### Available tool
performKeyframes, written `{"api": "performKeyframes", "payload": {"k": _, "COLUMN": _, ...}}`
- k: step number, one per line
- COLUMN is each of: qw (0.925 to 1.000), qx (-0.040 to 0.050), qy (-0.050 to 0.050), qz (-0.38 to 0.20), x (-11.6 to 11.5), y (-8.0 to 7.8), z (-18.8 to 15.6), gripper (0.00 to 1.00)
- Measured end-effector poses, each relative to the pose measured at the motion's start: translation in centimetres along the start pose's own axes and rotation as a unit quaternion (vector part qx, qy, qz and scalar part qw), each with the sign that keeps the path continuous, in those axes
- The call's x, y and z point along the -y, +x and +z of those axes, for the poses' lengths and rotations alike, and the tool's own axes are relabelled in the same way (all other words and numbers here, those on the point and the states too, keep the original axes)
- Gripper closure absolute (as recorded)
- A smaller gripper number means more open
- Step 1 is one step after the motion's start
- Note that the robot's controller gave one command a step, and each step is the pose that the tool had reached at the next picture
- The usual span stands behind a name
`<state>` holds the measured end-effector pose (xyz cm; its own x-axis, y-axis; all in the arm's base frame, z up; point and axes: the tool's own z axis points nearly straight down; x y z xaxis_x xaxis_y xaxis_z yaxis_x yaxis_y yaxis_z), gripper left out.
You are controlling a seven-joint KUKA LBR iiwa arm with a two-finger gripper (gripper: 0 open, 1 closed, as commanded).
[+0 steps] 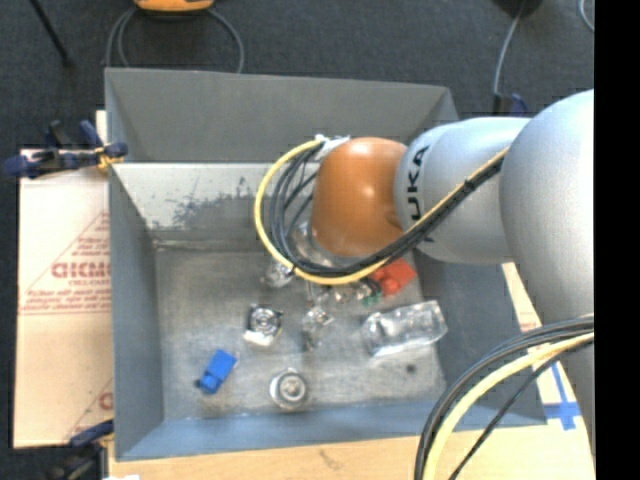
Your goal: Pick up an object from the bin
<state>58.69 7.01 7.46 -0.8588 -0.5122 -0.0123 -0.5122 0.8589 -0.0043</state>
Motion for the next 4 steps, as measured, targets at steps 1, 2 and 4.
{"api": "performKeyframes", "payload": {"k": 1, "qw": 0.9929, "qx": 0.0017, "qy": 0.0, "qz": -0.119, "x": 3.8, "y": 1.9, "z": -0.2, "gripper": 0.0}}
{"api": "performKeyframes", "payload": {"k": 2, "qw": 0.9758, "qx": -0.0016, "qy": -0.002, "qz": -0.219, "x": -1.8, "y": -1.5, "z": -2.0, "gripper": 0.0}}
{"api": "performKeyframes", "payload": {"k": 4, "qw": 0.9173, "qx": 0.0039, "qy": 0.001, "qz": -0.398, "x": -3.2, "y": -3.0, "z": -0.2, "gripper": 1.0}}
